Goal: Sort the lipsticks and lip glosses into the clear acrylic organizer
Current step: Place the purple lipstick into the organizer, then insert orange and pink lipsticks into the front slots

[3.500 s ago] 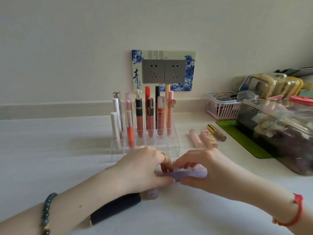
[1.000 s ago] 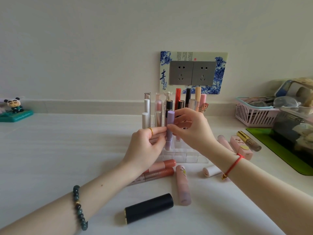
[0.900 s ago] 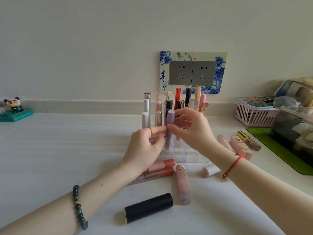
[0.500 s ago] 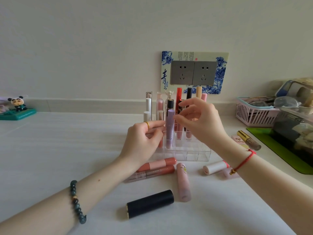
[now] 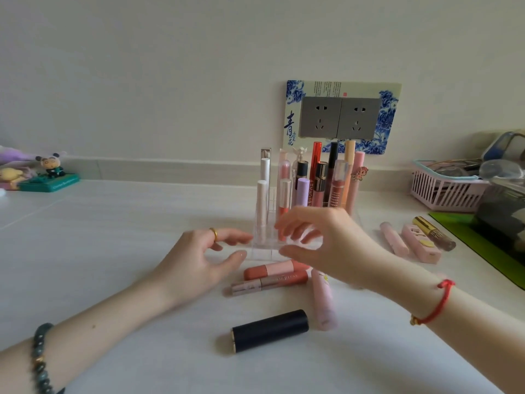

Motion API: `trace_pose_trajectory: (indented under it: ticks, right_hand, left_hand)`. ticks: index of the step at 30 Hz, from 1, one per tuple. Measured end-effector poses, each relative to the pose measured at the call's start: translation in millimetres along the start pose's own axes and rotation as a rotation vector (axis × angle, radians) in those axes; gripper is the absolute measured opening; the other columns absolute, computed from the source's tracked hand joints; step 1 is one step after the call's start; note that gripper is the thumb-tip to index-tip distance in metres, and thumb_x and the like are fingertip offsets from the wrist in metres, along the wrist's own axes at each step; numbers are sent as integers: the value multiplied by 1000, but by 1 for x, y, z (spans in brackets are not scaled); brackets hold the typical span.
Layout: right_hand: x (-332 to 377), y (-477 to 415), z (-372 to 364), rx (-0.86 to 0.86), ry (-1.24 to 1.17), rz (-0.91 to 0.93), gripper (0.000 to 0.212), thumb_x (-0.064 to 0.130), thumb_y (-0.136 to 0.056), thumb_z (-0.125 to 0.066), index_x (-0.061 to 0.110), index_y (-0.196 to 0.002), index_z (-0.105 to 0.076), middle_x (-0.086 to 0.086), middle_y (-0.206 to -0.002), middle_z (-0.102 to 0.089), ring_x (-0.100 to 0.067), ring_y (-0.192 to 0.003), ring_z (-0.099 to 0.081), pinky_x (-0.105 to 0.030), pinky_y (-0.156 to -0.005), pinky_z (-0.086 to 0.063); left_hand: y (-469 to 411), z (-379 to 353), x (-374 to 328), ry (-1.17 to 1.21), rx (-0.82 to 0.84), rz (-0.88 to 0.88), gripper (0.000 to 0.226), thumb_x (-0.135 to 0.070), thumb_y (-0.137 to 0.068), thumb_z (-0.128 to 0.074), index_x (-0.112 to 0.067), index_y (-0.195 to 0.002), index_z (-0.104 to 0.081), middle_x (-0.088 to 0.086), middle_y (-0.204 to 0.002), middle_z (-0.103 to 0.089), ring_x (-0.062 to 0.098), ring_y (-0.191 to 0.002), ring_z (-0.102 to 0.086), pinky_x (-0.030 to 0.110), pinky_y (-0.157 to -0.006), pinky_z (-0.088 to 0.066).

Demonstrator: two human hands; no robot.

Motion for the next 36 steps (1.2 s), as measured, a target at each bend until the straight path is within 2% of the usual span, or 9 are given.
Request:
trace_pose_trajectory:
  ticks: [2,5,10,12,16,20,24,29,36]
  right_hand:
    - [-1,3,-9,60,51,-1,33,25,-78,-68,26,-110,-59,18,-92,-56,9,-80,-52,-3,-79,-42]
    - [-2,4,-19,112,100,-3,34,31,-79,-67,29,-112,-59,22,-93,-51,13,-78,-47,1,-72,-39]
    - [-2,6,-24,134,120,-8,29,34,-83,-61,30,-111,-60,23,-96,-49,3,-82,-51,-4,-72,-39]
    - [-1,6,-26,152,116,-7,27,35,-84,-59,29,-111,-59,22,-97,-52,-4,-83,-58,-12,-74,-45]
    - [-1,6,-30,184,114,-7,27,38,-89,-52,29,-113,-59,11,-108,-64,-9,-89,-62,-26,-80,-50]
    - [-1,6,-32,210,130,12,28,37,-91,-48,28,-116,-56,8,-110,-64,-7,-95,-58,-20,-79,-45]
    - [0,6,-32,227,135,32,27,34,-93,-46,27,-117,-55,6,-111,-62,-8,-97,-54,-21,-80,-43]
    - [-1,6,-31,226,113,24,26,31,-91,-49,29,-117,-55,7,-110,-59,-10,-94,-55,-22,-78,-44]
    - [-5,4,-31,228,63,-8,30,32,-91,-49,30,-121,-53,8,-104,-61,-4,-82,-53,-8,-68,-39]
  left_hand:
    - [5,0,4,-57,52,-15,27,-24,-77,-68,-43,-95,-62,-36,-102,-59,-8,-94,-54,4,-79,-38]
    - [10,-2,9,-83,119,-31,25,-37,-75,-69,-42,-98,-63,-29,-100,-64,-9,-100,-55,5,-85,-37]
    - [13,-8,9,-86,169,-56,30,-58,-66,-60,-48,-95,-58,-30,-99,-61,-11,-99,-54,3,-84,-36]
    - [13,-9,8,-95,178,-69,28,-53,-68,-65,-48,-94,-58,-29,-95,-63,-10,-98,-55,5,-85,-37]
    - [14,-12,8,-88,177,-70,29,-33,-74,-72,-45,-97,-59,-27,-97,-62,-9,-98,-54,5,-86,-37]
    - [14,-12,8,-30,162,-40,29,-30,-74,-73,-44,-95,-60,-26,-96,-64,-8,-97,-56,5,-85,-38]
    - [14,-13,10,10,154,-7,29,-31,-73,-74,-42,-96,-61,-21,-92,-66,-1,-94,-59,10,-84,-42]
    - [14,-14,8,18,147,-8,38,-23,-73,-75,-43,-102,-60,-27,-95,-60,3,-91,-59,7,-80,-40]
    - [14,-13,6,74,138,6,42,-11,-72,-75,-38,-101,-63,-26,-92,-64,7,-79,-63,10,-80,-45]
Point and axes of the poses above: each hand's wrist, its own y-axis away from the middle knuckle, its own z-axis out of the back of the hand, x = y × z, the point moved 3 cm from there along -y, towards the middle knuckle
